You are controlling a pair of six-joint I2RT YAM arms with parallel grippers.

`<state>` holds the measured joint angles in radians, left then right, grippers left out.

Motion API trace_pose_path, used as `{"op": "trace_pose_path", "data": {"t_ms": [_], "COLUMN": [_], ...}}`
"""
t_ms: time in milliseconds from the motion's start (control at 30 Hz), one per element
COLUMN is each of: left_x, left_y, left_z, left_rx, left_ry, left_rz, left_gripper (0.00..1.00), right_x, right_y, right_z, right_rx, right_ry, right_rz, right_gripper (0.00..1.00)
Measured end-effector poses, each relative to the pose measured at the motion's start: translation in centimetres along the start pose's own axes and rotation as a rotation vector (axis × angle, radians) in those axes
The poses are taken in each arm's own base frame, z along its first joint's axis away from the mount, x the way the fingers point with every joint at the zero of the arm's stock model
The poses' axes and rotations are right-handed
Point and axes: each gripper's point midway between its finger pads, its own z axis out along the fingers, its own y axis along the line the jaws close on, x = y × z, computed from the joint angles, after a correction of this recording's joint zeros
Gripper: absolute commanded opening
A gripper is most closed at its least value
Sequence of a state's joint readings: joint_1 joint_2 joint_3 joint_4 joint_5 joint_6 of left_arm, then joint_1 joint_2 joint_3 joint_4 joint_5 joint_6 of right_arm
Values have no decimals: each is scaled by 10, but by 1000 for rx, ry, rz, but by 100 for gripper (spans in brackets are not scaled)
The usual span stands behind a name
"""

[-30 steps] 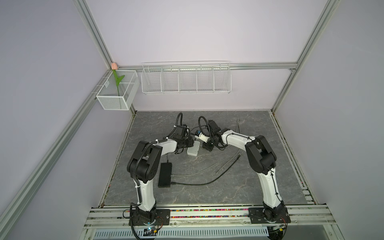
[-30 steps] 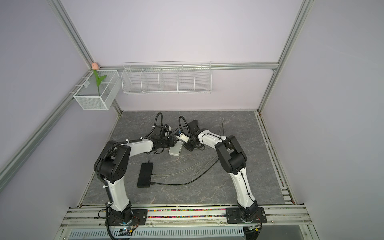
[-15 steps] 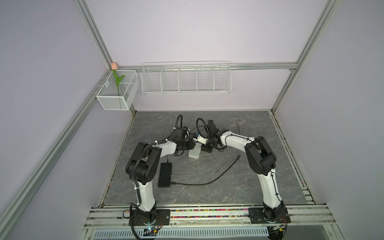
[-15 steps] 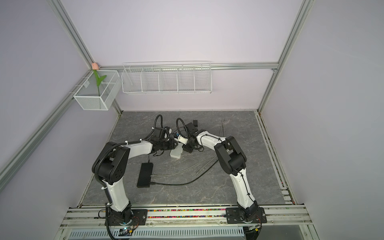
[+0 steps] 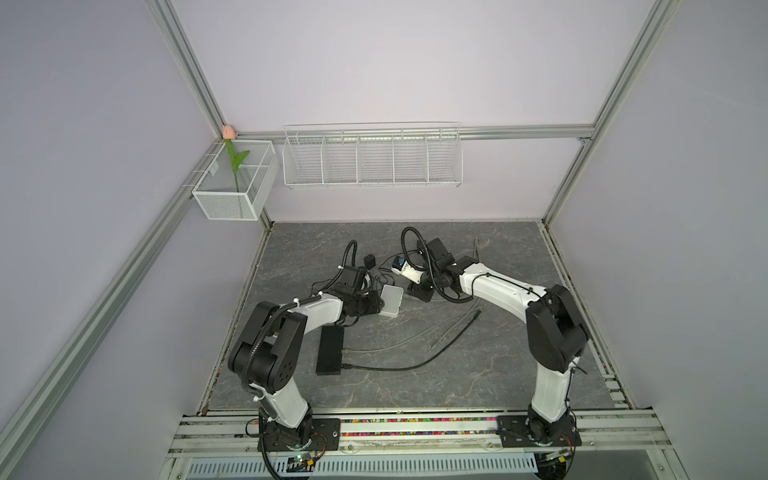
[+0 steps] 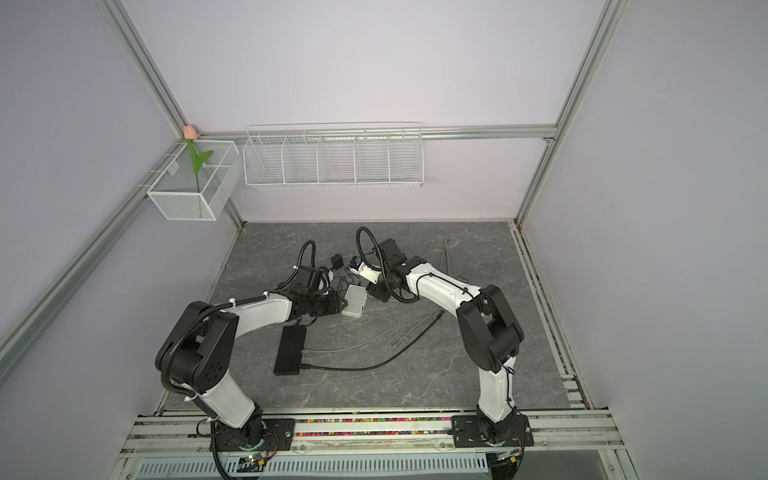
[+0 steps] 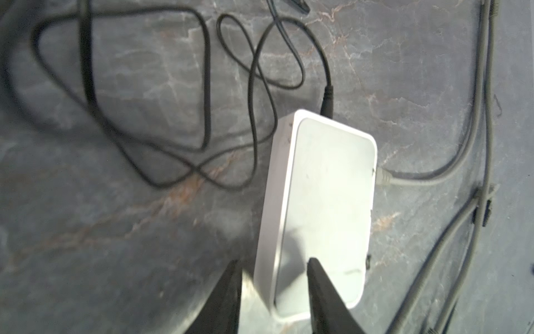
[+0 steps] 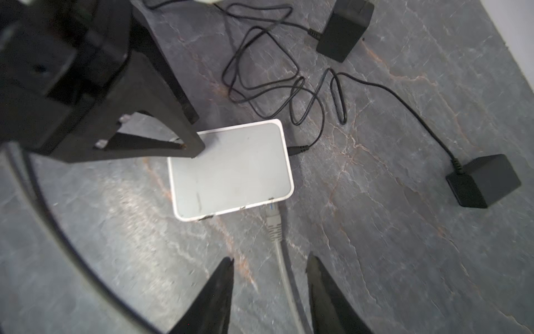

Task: Insert the plug into the switch port
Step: 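Grasp a second grey cable plug with the right gripper while left draws back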

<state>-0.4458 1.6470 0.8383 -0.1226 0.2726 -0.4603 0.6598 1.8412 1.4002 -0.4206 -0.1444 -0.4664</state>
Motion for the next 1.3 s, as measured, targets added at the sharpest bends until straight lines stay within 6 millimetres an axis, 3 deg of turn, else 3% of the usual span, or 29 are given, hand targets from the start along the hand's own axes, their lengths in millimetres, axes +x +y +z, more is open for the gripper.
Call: {"op": "trace_pose_path", "data": {"t_ms": [133, 267, 367, 500, 700, 833, 1100, 1300], "left_x": [-2, 3, 17, 38, 67, 78, 84, 83], "left_y": [-20, -63, -85, -83, -69, -65, -62, -63], "left_z": [-27, -50, -61, -71, -82, -83, -85, -87], "left_rx": [25, 81, 122, 133, 167, 183, 194, 201], "left_ry": [-49, -98, -108, -109, -125, -126, -133, -142], "left_rz": [40, 136, 188, 189, 148, 129, 113, 115], "left_gripper": [44, 49, 50, 50, 51, 51, 51, 51], "right_x": [-1, 0, 11, 26, 80, 109, 132, 146], "right_y": [26, 63, 93, 111, 108, 106, 104, 108], "right_z": [-42, -82, -96, -88, -49, -38, -12, -9], "right_rx": [-32, -95, -123, -139, -70, -81, -143, -185], "right_ry": [-88, -219, -249, -171, 116, 256, 440, 496], "right_rz": [-18, -79, -165, -221, -271, -294, -334, -346], "right_gripper": [48, 54, 53, 49, 44, 45, 45, 45]}}
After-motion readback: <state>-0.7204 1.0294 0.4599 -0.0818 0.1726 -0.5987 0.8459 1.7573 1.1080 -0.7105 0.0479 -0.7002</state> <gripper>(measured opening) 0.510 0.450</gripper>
